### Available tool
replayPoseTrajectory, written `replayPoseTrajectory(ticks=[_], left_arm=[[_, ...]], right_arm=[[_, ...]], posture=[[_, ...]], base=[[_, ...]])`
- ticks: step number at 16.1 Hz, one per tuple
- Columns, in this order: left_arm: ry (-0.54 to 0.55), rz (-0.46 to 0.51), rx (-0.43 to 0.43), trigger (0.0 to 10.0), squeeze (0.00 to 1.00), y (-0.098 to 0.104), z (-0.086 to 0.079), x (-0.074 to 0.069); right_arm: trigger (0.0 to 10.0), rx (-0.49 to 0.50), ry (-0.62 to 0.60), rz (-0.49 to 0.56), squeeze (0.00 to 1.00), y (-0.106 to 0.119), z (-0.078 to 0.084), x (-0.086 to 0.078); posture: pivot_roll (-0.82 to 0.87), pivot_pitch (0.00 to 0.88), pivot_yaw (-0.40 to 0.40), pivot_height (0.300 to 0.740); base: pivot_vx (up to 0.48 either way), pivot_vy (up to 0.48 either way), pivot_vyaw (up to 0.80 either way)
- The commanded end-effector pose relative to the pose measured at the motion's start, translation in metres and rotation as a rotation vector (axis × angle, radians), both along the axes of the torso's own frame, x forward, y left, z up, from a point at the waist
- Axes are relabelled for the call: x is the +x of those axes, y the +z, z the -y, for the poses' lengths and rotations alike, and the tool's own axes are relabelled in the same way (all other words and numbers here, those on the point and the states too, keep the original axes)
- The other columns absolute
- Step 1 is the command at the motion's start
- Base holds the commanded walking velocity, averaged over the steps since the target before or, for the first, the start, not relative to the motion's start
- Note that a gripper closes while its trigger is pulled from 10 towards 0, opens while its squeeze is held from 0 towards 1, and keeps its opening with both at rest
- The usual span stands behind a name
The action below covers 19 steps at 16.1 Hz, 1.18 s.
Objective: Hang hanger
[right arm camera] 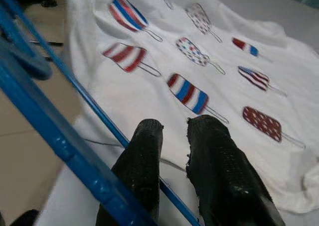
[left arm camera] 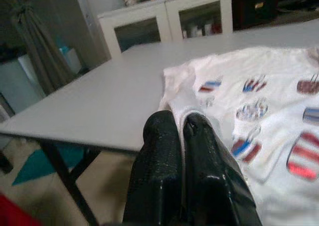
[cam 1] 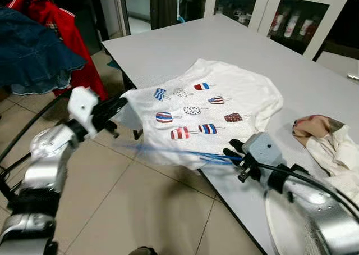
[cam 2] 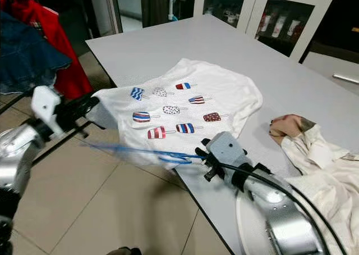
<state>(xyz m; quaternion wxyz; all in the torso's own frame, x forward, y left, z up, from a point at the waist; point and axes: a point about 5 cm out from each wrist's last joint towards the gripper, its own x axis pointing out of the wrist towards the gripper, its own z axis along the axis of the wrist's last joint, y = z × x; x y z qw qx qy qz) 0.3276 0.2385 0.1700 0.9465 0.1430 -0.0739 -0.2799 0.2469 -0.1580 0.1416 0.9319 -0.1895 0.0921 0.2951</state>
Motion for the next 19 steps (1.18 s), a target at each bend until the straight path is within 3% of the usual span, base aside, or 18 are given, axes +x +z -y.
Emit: replayPoseTrajectory(ticks=[1,3,4,9,19], left_arm=[[0.014,0.012,0.003,10.0,0.00,0.002,-0.006,-0.003],[0.037,0.054,-0.030,10.0,0.00,0.012,-0.002,-0.007],[0.039,0.064,-0.035,10.0,0.00,0.014,-0.002,-0.007],[0.040,0.200,-0.119,10.0,0.00,0.062,-0.013,-0.019],[0.007,0.179,-0.156,10.0,0.00,0.068,-0.004,-0.029]], right_arm=[[10.0,-0.024,-0.011,0.030,0.00,-0.001,0.000,0.005],[10.0,-0.026,-0.030,0.089,0.00,0.006,-0.008,0.019],[10.0,-0.023,-0.027,0.095,0.00,0.007,-0.009,0.021],[10.0,-0.007,0.075,0.130,0.00,0.008,-0.026,0.018],[10.0,0.009,0.123,0.147,0.00,0.004,-0.035,0.019]], posture=[[0.08,0.101,-0.024,0.740],[0.10,0.104,-0.039,0.740],[0.10,0.104,-0.039,0.740],[0.12,0.110,-0.067,0.740],[0.13,0.107,-0.070,0.740]], base=[[0.000,0.000,0.41],[0.000,0.000,0.80],[0.000,0.000,0.80],[0.000,0.000,0.80],[0.000,0.000,0.80]])
